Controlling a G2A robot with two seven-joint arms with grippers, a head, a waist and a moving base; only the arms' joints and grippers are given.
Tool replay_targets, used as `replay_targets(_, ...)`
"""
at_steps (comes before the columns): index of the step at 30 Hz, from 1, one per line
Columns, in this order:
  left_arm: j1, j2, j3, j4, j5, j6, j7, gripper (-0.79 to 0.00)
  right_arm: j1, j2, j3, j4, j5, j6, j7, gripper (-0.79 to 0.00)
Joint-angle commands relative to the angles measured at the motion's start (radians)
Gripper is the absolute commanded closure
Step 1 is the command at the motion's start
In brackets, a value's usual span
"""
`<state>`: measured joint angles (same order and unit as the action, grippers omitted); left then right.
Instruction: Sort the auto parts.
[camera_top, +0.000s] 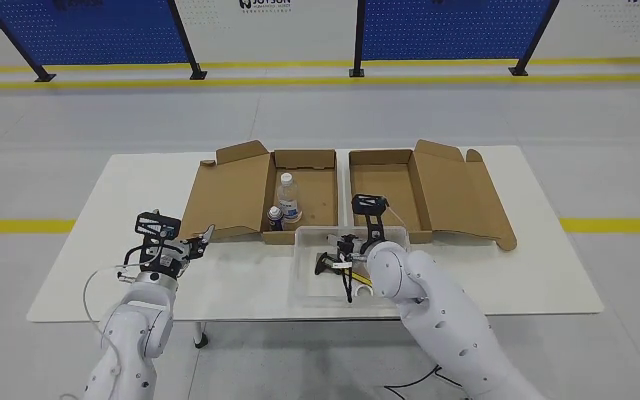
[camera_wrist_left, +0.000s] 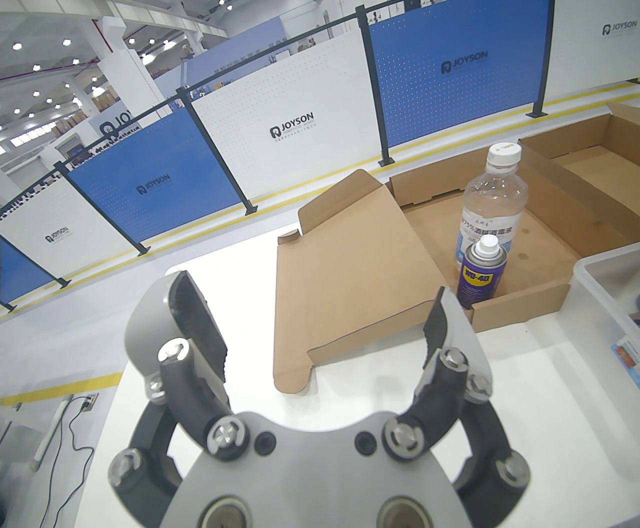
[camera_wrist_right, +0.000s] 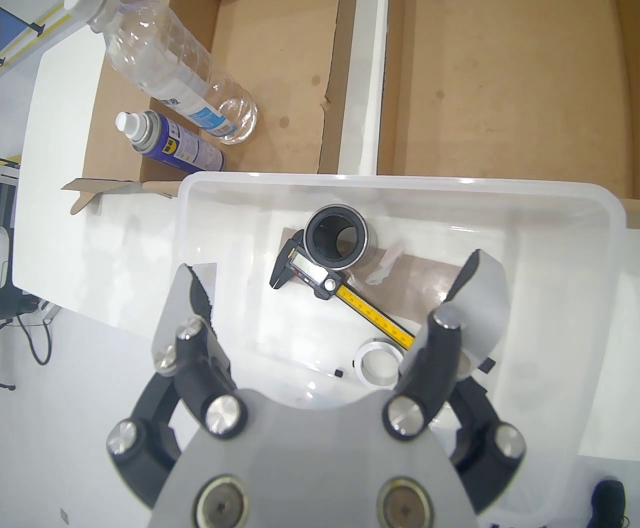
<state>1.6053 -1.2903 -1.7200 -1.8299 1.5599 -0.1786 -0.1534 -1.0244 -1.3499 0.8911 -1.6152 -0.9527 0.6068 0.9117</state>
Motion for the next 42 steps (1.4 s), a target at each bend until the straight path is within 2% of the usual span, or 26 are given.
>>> replay_targets(1, 0.0, 0.0, 0.0, 0.0, 0.0, 0.0, 0.0, -0.785, 0.022, -0.002, -0.009, 0.001, -0.022, 0.01, 0.048, -0.785)
replay_targets(10, 0.0, 0.0, 0.0, 0.0, 0.0, 0.0, 0.0, -0.785, 0.102, 0.007, 0.038, -0.02, -0.106, 0.019, 0.276, -0.785)
replay_targets(15, 0.0, 0.0, 0.0, 0.0, 0.0, 0.0, 0.0, -0.785, 0.092, 0.01, 0.085, -0.022, -0.105, -0.014, 0.316, -0.785)
replay_targets(20, 0.0, 0.0, 0.0, 0.0, 0.0, 0.0, 0.0, -0.785, 0.092, 0.004, 0.07, 0.004, -0.125, -0.048, 0.35, -0.785)
replay_targets(22, 0.0, 0.0, 0.0, 0.0, 0.0, 0.0, 0.0, -0.785, 0.092, 0.0, 0.063, 0.016, -0.14, -0.047, 0.349, -0.606)
replay_targets(23, 0.0, 0.0, 0.0, 0.0, 0.0, 0.0, 0.0, -0.785, 0.092, -0.003, 0.061, 0.019, -0.142, -0.047, 0.349, -0.477)
replay_targets(24, 0.0, 0.0, 0.0, 0.0, 0.0, 0.0, 0.0, -0.785, 0.092, -0.006, 0.057, 0.023, -0.144, -0.049, 0.351, -0.443)
replay_targets(30, 0.0, 0.0, 0.0, 0.0, 0.0, 0.0, 0.0, -0.785, 0.106, -0.024, 0.032, 0.067, -0.164, -0.058, 0.359, -0.622)
replay_targets(33, 0.0, 0.0, 0.0, 0.0, 0.0, 0.0, 0.0, -0.785, 0.113, -0.033, 0.02, 0.094, -0.171, -0.055, 0.356, -0.579)
replay_targets(34, 0.0, 0.0, 0.0, 0.0, 0.0, 0.0, 0.0, -0.785, 0.114, -0.037, 0.017, 0.103, -0.167, -0.053, 0.355, -0.594)
replay_targets(36, 0.0, 0.0, 0.0, 0.0, 0.0, 0.0, 0.0, -0.785, 0.12, -0.045, 0.008, 0.124, -0.171, -0.05, 0.351, -0.542)
replay_targets(41, 0.0, 0.0, 0.0, 0.0, 0.0, 0.0, 0.0, -0.785, 0.136, -0.061, 0.004, 0.184, -0.194, -0.031, 0.333, -0.576)
replay_targets(42, 0.0, 0.0, 0.0, 0.0, 0.0, 0.0, 0.0, -0.785, 0.137, -0.065, 0.01, 0.193, -0.183, -0.027, 0.329, -0.545)
